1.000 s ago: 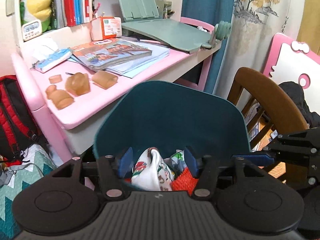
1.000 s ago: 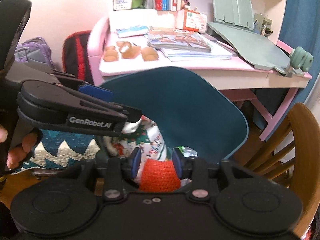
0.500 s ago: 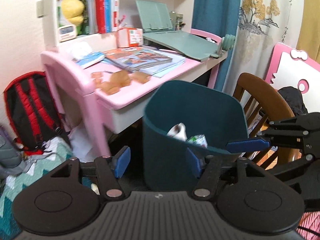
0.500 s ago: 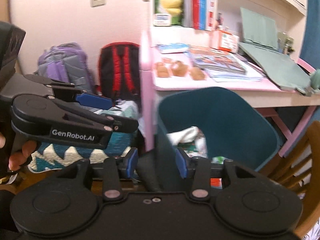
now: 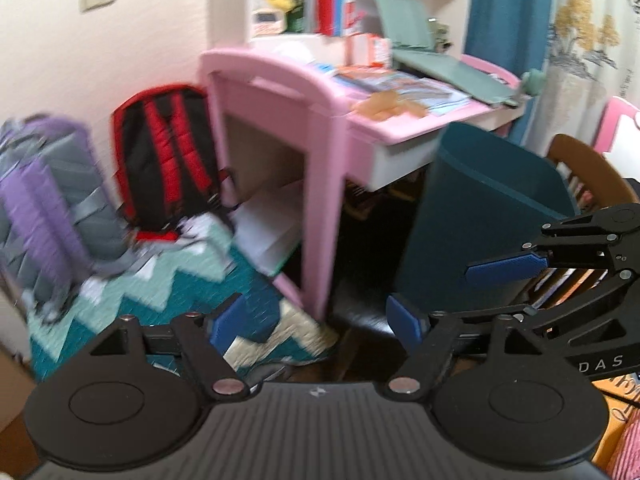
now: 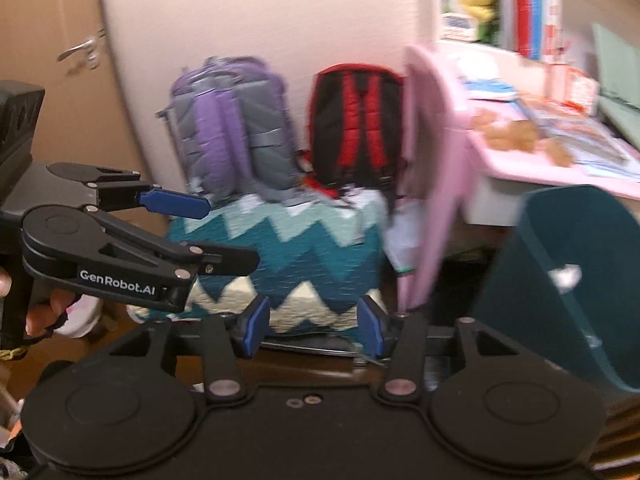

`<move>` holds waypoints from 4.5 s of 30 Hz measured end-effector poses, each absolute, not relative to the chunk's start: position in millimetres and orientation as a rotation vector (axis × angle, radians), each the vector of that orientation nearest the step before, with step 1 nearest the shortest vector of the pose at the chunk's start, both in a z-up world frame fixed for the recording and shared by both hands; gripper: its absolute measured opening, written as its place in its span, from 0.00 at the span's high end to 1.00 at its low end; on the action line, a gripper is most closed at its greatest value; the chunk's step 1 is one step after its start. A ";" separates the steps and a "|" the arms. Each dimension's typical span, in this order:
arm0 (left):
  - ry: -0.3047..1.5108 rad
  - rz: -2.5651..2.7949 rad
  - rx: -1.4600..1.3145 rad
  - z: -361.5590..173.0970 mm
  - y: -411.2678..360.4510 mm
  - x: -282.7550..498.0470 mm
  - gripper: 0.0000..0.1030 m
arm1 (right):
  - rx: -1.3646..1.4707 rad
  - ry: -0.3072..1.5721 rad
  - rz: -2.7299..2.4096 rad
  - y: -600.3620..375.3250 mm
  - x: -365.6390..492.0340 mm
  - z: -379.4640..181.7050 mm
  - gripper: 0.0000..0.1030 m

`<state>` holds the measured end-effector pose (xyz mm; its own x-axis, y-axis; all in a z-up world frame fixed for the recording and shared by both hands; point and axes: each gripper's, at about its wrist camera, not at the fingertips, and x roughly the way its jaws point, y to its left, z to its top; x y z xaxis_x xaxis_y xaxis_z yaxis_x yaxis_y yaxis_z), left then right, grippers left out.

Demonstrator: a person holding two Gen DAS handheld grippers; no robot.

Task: Collect trash
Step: 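Turn both open tools back toward the remaining tissues under the bed, then grasp the crumpled white tissue with the left tool while the right tool grasps the red snack wrapper, then carry the tissue and snack wrapper up over the teal bin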

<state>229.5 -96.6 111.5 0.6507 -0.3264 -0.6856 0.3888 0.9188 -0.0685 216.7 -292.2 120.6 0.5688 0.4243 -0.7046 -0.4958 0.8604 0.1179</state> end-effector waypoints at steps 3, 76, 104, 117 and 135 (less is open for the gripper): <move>0.783 -0.362 0.055 93.2 -60.6 225.8 0.20 | -0.106 0.825 0.598 -264.8 220.9 103.8 0.52; 1.666 -0.187 -0.159 -584.4 225.1 219.6 0.27 | -0.594 1.545 0.856 89.2 307.3 -559.5 0.55; 1.546 -0.157 -0.283 -495.5 251.0 233.3 0.81 | -0.429 1.384 0.780 37.6 315.4 -441.4 0.73; 1.282 -0.291 -0.087 -305.2 216.2 263.4 0.81 | -0.320 1.166 0.780 -26.7 302.1 -245.1 0.73; 0.894 -0.253 -0.011 -40.1 107.1 230.1 0.81 | -0.206 0.844 0.656 -163.0 225.3 11.4 0.73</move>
